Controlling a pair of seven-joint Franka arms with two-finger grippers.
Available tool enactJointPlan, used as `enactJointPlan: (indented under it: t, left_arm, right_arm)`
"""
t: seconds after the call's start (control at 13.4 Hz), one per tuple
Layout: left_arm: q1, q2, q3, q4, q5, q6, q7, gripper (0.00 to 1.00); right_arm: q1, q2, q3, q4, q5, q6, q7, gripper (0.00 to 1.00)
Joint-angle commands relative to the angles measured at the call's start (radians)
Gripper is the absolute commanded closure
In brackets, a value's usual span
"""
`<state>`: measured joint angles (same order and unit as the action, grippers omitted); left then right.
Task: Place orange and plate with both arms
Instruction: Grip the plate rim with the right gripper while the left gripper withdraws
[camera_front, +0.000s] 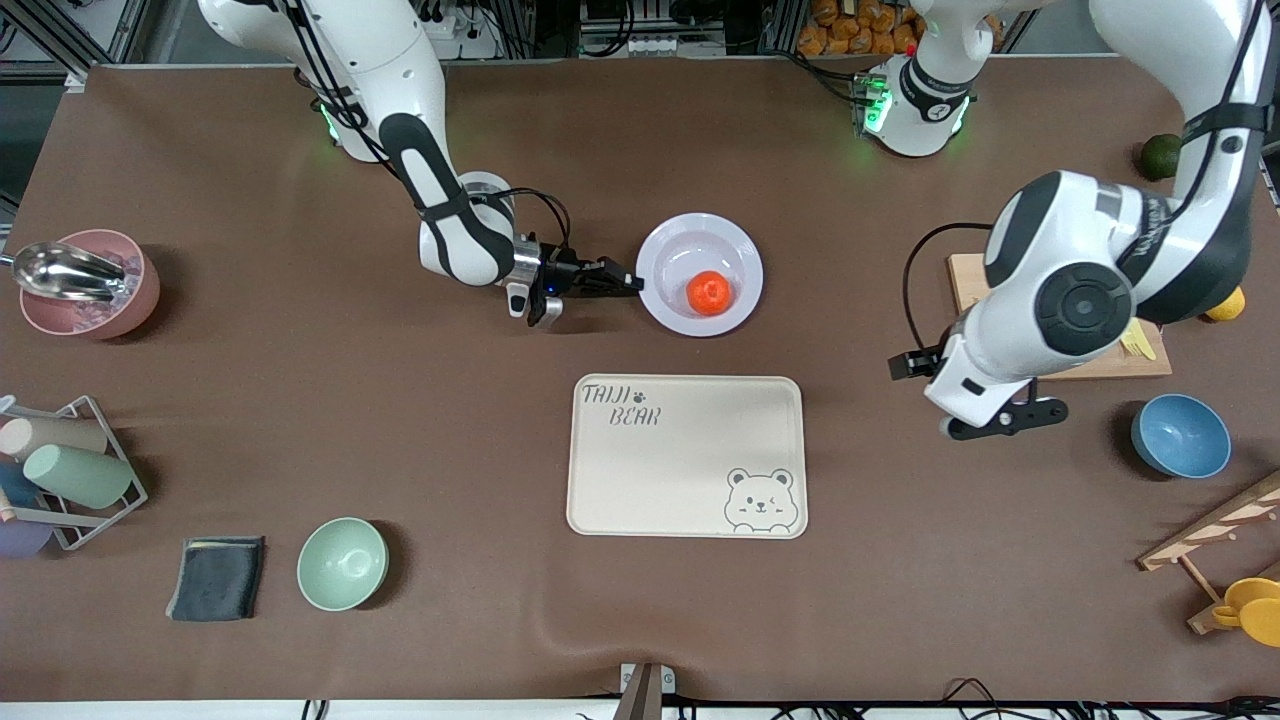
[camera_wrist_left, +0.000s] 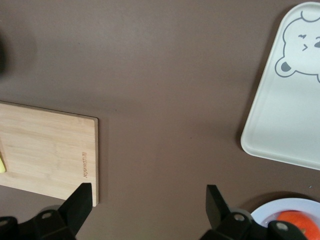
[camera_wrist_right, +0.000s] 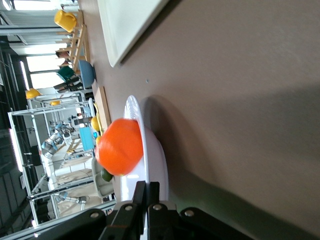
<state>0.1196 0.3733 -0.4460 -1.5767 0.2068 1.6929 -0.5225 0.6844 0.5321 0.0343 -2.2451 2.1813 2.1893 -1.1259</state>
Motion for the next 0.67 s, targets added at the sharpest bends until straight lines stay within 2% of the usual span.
enactJointPlan:
  t: [0.0, 0.3, 0.45, 0.6]
  left_arm:
    - [0.006, -0.016, 0.007, 0.01, -0.023, -0.004, 0.032, 0.0]
    - [0.008, -0.048, 0.029, 0.017, -0.047, -0.015, 0.125, 0.0]
    - [-0.061, -0.102, 0.142, 0.009, -0.114, -0.015, 0.192, 0.0]
    - [-0.161, -0.163, 0.296, -0.006, -0.176, -0.032, 0.272, 0.0]
  right_arm:
    - [0.017, -0.059, -0.005, 0.001, 0.078, 0.007, 0.011, 1.0]
    - [0.015, -0.145, -0.005, 0.002, 0.113, 0.01, 0.1, 1.0]
    - [0.004, -0.153, -0.007, 0.025, 0.138, 0.015, 0.107, 1.0]
    - [-0.008, -0.135, -0.011, 0.097, 0.198, 0.035, 0.107, 1.0]
